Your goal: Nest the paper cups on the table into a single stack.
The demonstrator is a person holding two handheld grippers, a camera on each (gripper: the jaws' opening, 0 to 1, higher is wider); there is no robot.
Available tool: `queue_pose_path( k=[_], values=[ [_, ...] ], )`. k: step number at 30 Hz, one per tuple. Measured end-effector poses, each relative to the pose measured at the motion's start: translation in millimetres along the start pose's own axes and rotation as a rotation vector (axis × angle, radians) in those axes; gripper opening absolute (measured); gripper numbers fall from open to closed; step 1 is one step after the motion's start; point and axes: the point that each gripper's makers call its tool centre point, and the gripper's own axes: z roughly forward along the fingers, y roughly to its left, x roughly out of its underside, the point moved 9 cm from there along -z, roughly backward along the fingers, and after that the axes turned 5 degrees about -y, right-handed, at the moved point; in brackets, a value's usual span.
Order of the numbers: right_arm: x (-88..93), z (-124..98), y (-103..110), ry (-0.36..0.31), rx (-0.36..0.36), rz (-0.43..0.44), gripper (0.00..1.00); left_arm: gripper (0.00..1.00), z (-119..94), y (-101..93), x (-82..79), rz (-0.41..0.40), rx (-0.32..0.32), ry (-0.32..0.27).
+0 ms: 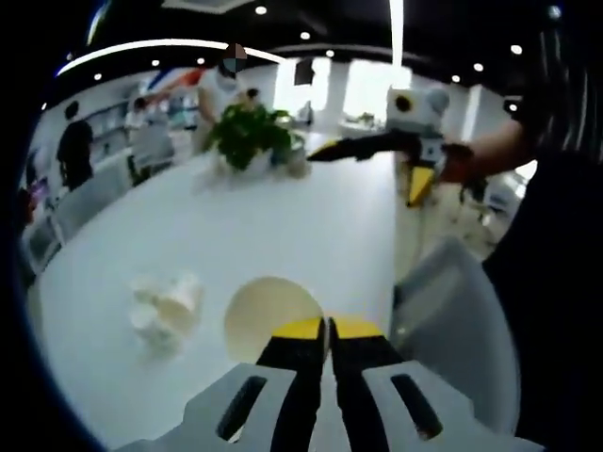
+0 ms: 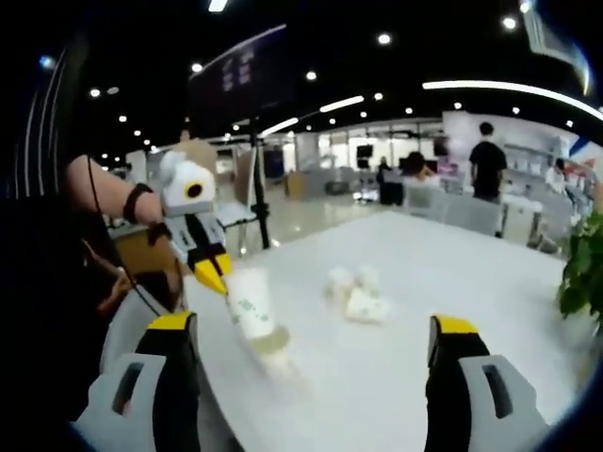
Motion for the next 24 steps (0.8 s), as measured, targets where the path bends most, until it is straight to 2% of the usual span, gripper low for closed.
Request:
queue_pose_path(
  k=[4,5,8,13,21,24],
  values=[
    [0.5,3,0,-0.006,0.004,0.004,1.0,0.0,3,5.0,2.7,0.05,0.003,0.032],
    [1.1,3,0,-0.007,0.006,0.005,1.0,0.0,5,10.0,7.9,0.066,0.003,0.064],
    [5.4,6,-1,-0.005,0.006,0.017,1.0,0.0,9,15.6,11.7,0.149,-0.004,0.103],
    [10.2,6,-4,-0.004,0.018,0.03,1.0,0.0,18,14.0,17.6,0.184,0.017,0.144],
    [13.5,1,-6,-0.007,0.031,0.048,1.0,0.0,28,9.4,20.8,0.299,0.051,0.214],
    [18.1,-1,-5,-0.005,0.033,0.055,1.0,0.0,32,8.1,22.6,0.31,0.057,0.23]
  ],
)
